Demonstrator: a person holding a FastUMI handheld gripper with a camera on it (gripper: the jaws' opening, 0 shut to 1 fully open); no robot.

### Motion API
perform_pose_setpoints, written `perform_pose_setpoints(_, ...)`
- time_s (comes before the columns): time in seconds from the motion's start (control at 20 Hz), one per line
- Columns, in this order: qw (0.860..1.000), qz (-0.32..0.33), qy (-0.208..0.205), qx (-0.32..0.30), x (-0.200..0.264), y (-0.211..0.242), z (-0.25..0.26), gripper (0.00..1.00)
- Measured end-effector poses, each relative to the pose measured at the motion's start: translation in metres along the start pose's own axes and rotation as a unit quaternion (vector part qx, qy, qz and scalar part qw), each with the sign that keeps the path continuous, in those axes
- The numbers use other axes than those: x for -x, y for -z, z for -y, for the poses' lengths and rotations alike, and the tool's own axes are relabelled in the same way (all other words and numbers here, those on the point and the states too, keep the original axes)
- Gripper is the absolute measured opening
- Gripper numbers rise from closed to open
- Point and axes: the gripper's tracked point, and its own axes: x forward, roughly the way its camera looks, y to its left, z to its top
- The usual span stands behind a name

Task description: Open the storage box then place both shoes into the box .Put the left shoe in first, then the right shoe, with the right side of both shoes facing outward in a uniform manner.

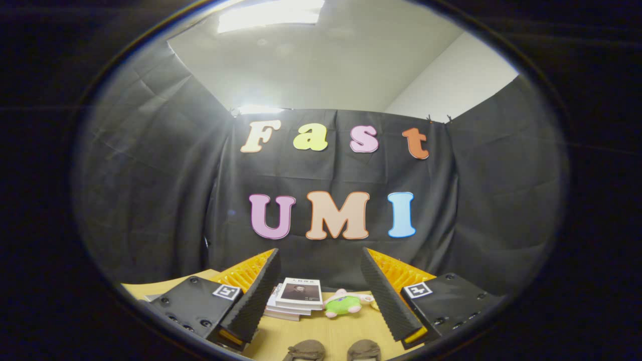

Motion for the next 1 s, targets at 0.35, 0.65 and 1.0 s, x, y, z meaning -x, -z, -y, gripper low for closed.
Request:
perform_pose_setpoints(0.35,1.0,0.001,-0.004,-0.002,0.004,-0.002,0.0,1.0)
perform_pose_setpoints(0.65,0.998,-0.029,-0.046,-0.038,0.013,0.017,-0.018,1.0)
perform_pose_setpoints(1.0,0.973,-0.122,-0.111,-0.159,0.027,0.062,-0.046,0.99)
